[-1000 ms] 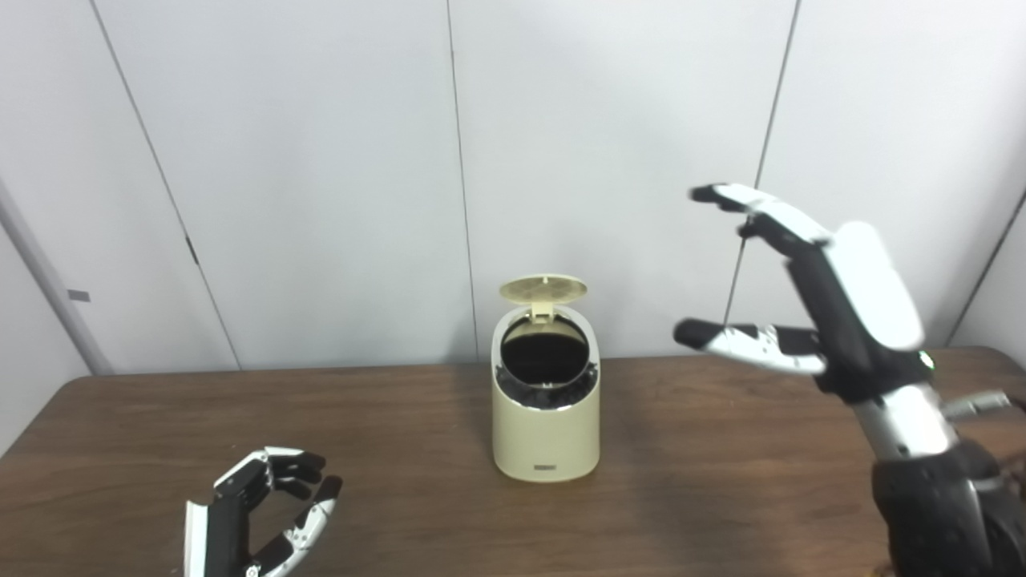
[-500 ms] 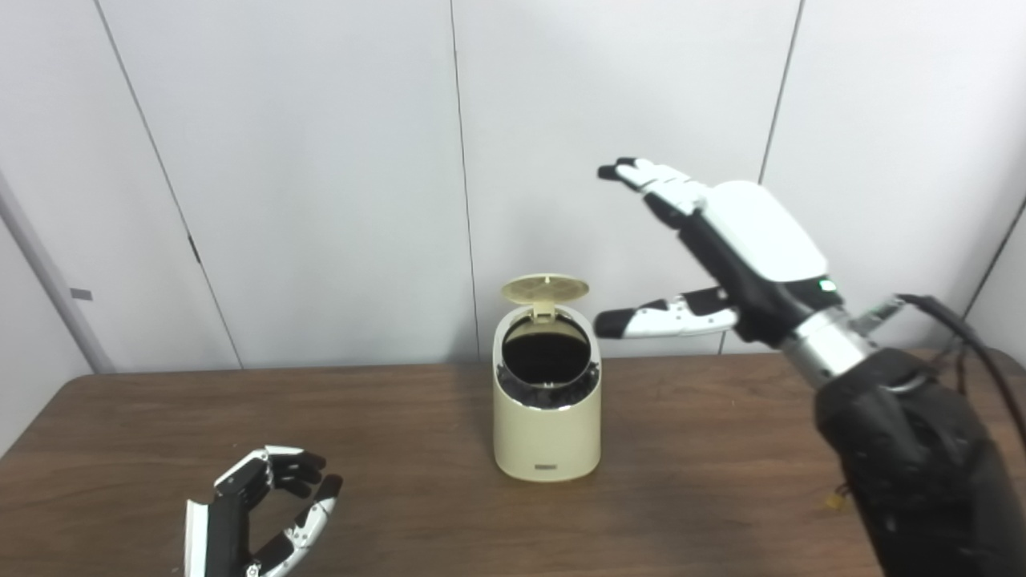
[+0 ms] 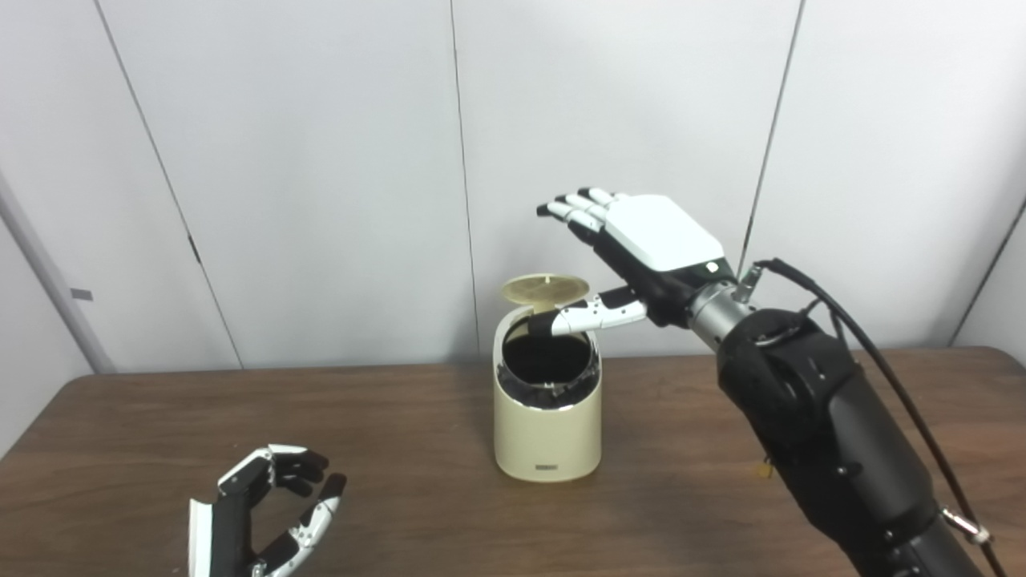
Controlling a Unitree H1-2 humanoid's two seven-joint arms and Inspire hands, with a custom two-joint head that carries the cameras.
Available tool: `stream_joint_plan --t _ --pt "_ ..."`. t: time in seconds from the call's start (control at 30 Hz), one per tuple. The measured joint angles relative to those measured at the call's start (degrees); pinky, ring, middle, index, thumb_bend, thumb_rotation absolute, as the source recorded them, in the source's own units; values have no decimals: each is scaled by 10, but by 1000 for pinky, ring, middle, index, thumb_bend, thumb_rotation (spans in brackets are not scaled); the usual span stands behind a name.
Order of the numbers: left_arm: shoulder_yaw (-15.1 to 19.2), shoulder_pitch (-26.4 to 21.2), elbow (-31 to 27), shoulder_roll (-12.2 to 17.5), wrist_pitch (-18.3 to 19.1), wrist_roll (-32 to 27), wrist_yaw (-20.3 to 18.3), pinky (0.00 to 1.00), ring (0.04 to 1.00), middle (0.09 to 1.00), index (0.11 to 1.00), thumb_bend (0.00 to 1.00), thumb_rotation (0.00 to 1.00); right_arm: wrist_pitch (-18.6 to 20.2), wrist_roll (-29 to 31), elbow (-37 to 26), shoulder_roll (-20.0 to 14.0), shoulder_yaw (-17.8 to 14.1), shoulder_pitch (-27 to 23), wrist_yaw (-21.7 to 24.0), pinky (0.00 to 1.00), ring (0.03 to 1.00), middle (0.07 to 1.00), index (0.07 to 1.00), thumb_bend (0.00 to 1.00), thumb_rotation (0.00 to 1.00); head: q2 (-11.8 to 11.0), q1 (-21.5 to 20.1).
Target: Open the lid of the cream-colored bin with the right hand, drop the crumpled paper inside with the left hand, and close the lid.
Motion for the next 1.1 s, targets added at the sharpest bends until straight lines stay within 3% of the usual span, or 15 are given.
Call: stream_joint_plan --t 0.27,0.6,0.87,1.1 --pt "-3 -1 0 -1 0 1 1 417 495 530 485 486 61 -2 -13 81 5 17 -15 -5 934 964 938 903 873 945 -3 5" --pt "-6 -2 -1 -4 0 -2 1 418 495 526 484 487 64 0 -24 97 8 43 -18 2 915 935 900 861 891 949 -1 12" --pt "-6 -3 -1 -7 0 2 2 420 492 521 484 487 65 -2 -22 52 10 51 5 15 904 914 870 827 871 917 -1 13" --pt "-8 -5 -1 -8 0 17 5 416 487 518 484 486 64 -2 -13 9 13 48 24 24 910 909 856 806 889 946 0 11"
